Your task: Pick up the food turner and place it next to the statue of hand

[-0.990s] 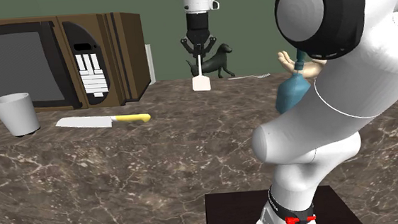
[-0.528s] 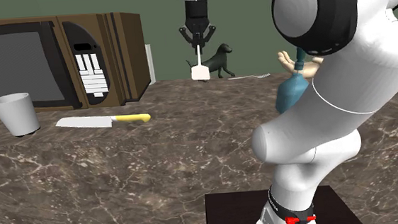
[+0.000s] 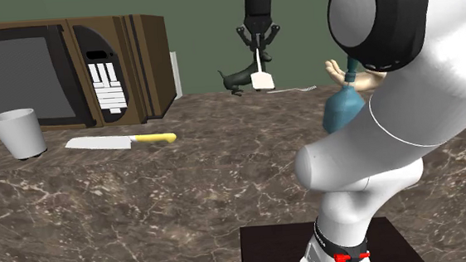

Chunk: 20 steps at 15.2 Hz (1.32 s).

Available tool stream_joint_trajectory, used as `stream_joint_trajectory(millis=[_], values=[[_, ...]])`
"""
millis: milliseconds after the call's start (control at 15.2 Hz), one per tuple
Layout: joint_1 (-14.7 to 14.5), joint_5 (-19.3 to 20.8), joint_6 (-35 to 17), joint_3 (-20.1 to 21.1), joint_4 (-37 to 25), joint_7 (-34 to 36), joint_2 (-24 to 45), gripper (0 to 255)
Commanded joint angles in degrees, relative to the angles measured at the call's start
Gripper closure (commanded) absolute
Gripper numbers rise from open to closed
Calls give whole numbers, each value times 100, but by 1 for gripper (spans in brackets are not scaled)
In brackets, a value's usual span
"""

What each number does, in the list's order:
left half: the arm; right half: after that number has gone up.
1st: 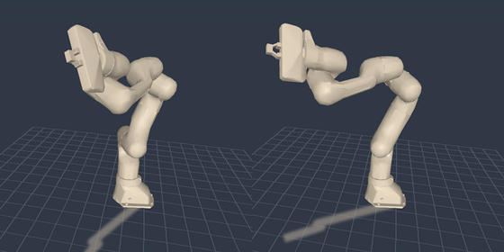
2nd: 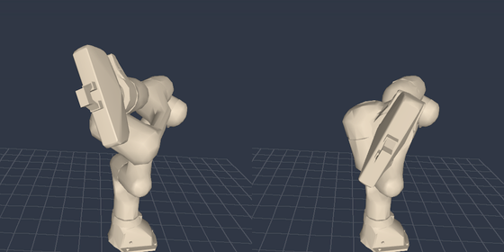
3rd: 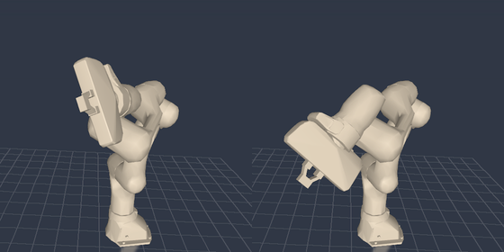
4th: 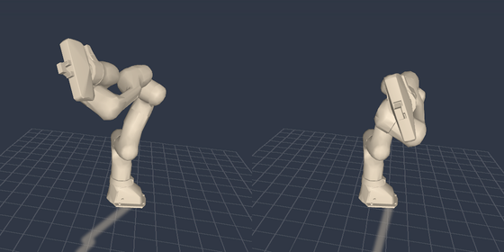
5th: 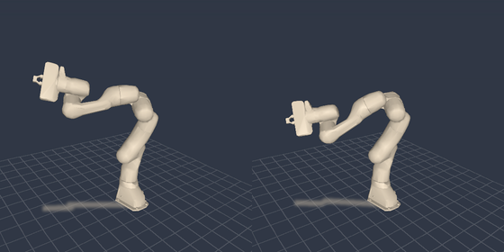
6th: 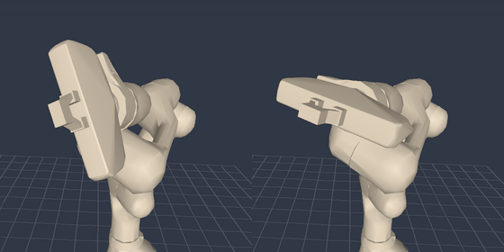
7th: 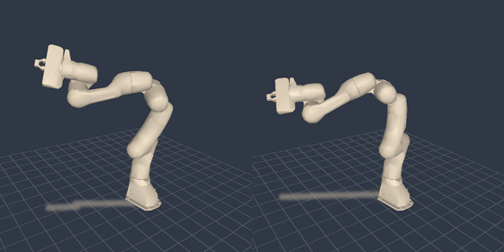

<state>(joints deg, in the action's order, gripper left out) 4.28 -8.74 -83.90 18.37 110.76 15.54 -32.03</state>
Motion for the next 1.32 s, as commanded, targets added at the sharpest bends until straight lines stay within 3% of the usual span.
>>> stream_joint_trajectory(millis=[0, 594, 1254], values=[[36, 70, 23, -243, 158, -287, -151, 255], [283, 571, 83, -1346, 533, -1569, -492, 255], [601, 1185, 35, -2540, 370, -2972, -280, 255]])
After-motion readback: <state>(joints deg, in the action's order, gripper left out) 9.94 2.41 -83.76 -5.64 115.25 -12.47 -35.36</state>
